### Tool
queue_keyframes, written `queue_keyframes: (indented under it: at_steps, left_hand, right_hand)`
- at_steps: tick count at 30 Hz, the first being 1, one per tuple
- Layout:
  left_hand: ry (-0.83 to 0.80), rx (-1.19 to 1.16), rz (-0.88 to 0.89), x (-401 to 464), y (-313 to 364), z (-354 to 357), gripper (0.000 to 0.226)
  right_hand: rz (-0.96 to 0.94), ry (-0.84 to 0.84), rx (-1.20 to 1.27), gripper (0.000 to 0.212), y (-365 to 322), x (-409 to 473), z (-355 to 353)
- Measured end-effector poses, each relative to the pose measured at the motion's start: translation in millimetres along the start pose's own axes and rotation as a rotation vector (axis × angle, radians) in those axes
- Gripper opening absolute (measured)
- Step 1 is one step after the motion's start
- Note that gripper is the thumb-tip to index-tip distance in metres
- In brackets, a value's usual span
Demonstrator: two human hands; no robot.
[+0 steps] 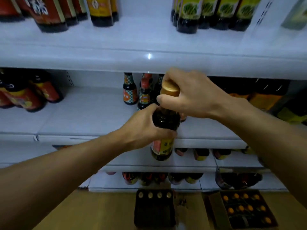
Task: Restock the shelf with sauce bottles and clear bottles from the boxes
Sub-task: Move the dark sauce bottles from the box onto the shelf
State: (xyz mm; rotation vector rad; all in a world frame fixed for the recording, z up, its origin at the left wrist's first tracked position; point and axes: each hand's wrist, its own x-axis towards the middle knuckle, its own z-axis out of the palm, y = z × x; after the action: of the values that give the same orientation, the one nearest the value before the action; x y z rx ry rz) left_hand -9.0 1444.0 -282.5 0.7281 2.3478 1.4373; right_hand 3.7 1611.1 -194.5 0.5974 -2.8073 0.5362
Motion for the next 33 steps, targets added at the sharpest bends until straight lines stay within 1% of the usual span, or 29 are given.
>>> queue_keyframes:
  at_steps: [3, 8, 14, 19, 21, 24, 26, 29, 33]
  left_hand:
    - [0.041, 0.005, 0.056, 4, 30, -18, 0.065]
    - [0.055, 0.062, 0.138, 11, 80, -43, 0.071]
    - [0.182, 0.101, 0.193, 18, 137, -64, 0.061]
    - [0.198, 0.096, 0.234, 38, 179, -74, 0.058]
    - [0.208, 0.097, 0.26, 48, 195, -76, 0.051]
    - [0.207, 0.091, 0.32, 63, 218, -76, 0.03]
    - [0.207, 0.09, 0.334, 75, 231, -74, 0.024]
    - [0.239, 0.064, 0.333, 95, 243, -70, 0.034]
    - [0.279, 0.065, 0.312, 124, 249, -63, 0.048]
  right_hand:
    - [0.005, 0.074, -0.018, 0.03, -11, 8, -35]
    - [-0.051, 0.203, -0.02, 0.027, -31, 18, -88]
    - [-0.052, 0.308, 0.014, 0.026, -40, 31, -142]
    - [-0.057, 0.398, 0.047, 0.026, -30, 43, -182]
    - [-0.058, 0.445, 0.014, 0.028, -23, 48, -197]
    - [-0.073, 0.515, -0.032, 0.034, -9, 57, -216]
    - [-0.068, 0.539, -0.024, 0.041, 2, 63, -229]
    - [-0.073, 0.534, 0.049, 0.053, 20, 70, -244]
    - [-0.076, 0.495, 0.095, 0.062, 47, 77, -253]
